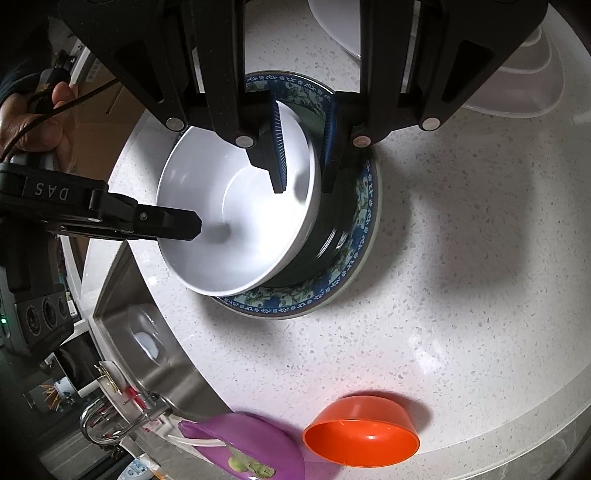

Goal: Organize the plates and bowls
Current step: 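Carry the small white bowl and lower it into the patterned bowl, then open both grippers and lift away from the nested bowls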

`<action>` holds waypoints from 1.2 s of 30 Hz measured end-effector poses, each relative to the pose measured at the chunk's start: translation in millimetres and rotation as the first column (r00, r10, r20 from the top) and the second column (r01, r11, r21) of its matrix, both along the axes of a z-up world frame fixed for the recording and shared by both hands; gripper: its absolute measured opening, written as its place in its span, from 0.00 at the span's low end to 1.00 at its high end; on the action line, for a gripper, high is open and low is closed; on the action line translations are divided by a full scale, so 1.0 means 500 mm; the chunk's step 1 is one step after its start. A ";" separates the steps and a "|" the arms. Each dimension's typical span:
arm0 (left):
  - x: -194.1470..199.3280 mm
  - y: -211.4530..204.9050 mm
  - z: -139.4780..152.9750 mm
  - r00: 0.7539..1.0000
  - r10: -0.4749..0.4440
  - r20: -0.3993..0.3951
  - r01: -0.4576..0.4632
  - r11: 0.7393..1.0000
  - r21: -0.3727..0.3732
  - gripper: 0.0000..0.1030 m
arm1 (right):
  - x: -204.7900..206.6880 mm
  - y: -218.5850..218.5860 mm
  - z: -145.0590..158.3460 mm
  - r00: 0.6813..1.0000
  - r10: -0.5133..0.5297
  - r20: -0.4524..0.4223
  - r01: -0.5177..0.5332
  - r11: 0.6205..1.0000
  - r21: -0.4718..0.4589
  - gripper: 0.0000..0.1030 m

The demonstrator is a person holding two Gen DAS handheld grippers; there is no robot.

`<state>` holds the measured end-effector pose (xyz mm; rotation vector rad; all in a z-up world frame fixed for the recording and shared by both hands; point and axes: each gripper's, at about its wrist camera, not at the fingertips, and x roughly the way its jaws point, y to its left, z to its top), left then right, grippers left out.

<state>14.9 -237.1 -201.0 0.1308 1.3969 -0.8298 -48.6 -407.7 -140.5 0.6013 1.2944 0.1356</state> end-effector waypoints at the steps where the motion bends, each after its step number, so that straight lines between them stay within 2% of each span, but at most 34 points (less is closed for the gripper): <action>1: -0.001 0.000 -0.001 1.000 0.004 0.000 -0.004 1.000 -0.002 0.18 | 0.002 0.004 0.001 1.000 0.011 0.000 -0.011 1.000 -0.021 0.14; 5: 0.000 0.011 -0.002 1.000 0.023 0.001 -0.023 1.000 -0.007 0.21 | 0.007 0.023 0.004 0.999 0.049 -0.003 -0.050 0.995 -0.090 0.12; 7: -0.002 0.011 0.002 1.000 0.026 -0.001 -0.026 0.999 -0.018 0.29 | 0.008 0.030 0.005 0.998 0.064 -0.001 -0.063 0.991 -0.117 0.11; 9: -0.007 0.008 0.008 1.000 0.020 -0.004 -0.021 0.999 -0.039 0.48 | 0.009 0.037 0.006 0.997 0.074 0.000 -0.074 0.987 -0.140 0.09; 12: -0.018 0.000 0.016 1.000 0.009 0.005 -0.009 0.999 -0.048 0.61 | 0.011 0.045 0.005 0.997 0.081 -0.005 -0.081 0.983 -0.164 0.07; 17: -0.019 0.010 0.020 0.999 0.030 -0.013 -0.031 0.995 -0.091 0.64 | 0.011 0.051 0.006 0.996 0.086 -0.011 -0.087 0.978 -0.190 0.06; 19: -0.016 0.019 0.028 0.999 0.042 -0.008 -0.042 0.993 -0.112 0.68 | 0.013 0.053 0.005 0.996 0.088 -0.014 -0.089 0.976 -0.200 0.06; 24: -0.017 0.036 0.067 0.998 0.060 0.010 -0.057 0.984 -0.166 0.73 | 0.016 0.064 0.004 0.995 0.098 -0.027 -0.102 0.966 -0.236 0.06; 29: -0.016 0.044 0.120 0.997 0.062 0.037 -0.052 0.971 -0.234 0.73 | 0.021 0.080 0.008 0.992 0.127 -0.029 -0.130 0.956 -0.262 0.06; 34: -0.002 0.054 0.160 0.996 0.075 0.058 -0.057 0.961 -0.271 0.73 | 0.023 0.098 0.010 0.990 0.140 -0.026 -0.142 0.952 -0.270 0.22; 36: 0.007 0.068 0.171 0.994 0.091 0.059 -0.071 0.958 -0.277 0.73 | 0.023 0.104 0.012 0.989 0.146 -0.021 -0.147 0.953 -0.266 0.31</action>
